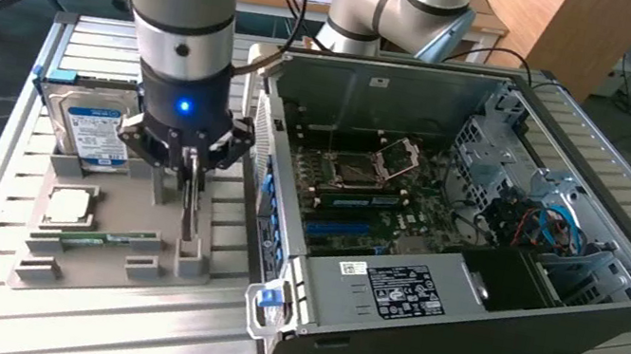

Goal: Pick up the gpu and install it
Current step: 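Pick up the gpu and move the gpu toward the slot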

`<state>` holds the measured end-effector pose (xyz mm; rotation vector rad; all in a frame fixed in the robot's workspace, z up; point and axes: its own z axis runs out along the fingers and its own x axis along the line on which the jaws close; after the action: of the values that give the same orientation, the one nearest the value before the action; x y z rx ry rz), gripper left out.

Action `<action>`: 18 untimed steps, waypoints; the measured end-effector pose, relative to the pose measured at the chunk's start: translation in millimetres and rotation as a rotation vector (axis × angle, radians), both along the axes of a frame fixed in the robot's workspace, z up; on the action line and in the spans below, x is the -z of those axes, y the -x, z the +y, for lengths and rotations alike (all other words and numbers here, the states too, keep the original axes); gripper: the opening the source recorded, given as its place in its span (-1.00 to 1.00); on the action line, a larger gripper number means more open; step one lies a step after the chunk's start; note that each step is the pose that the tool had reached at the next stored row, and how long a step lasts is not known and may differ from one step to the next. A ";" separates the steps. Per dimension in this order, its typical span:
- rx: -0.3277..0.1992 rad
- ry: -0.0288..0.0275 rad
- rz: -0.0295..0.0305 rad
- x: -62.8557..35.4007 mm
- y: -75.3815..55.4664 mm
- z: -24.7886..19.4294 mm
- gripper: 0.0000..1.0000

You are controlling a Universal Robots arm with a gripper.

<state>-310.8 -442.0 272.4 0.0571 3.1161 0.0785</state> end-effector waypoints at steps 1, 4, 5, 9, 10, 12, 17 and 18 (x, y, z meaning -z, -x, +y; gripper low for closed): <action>0.000 0.0000 -0.0001 -4.3 0.0 0.0 -0.47; 0.000 0.0000 0.0000 -15.1 0.0 0.0 -0.47; 0.000 0.0000 -0.0001 -19.2 0.0 0.0 -0.47; 0.000 -0.0001 -0.0002 -33.0 0.0 0.0 -0.47; 0.000 0.0000 -0.0002 -35.6 0.0 0.0 -0.47; 0.000 0.0000 -0.0002 -40.8 0.0 0.0 -0.47; 0.000 0.0000 -0.0002 -50.1 0.0 0.0 -0.47; 0.000 0.0001 -0.0002 -51.7 0.0 0.0 -0.47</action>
<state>-310.8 -442.0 324.1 0.0570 3.1159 0.0784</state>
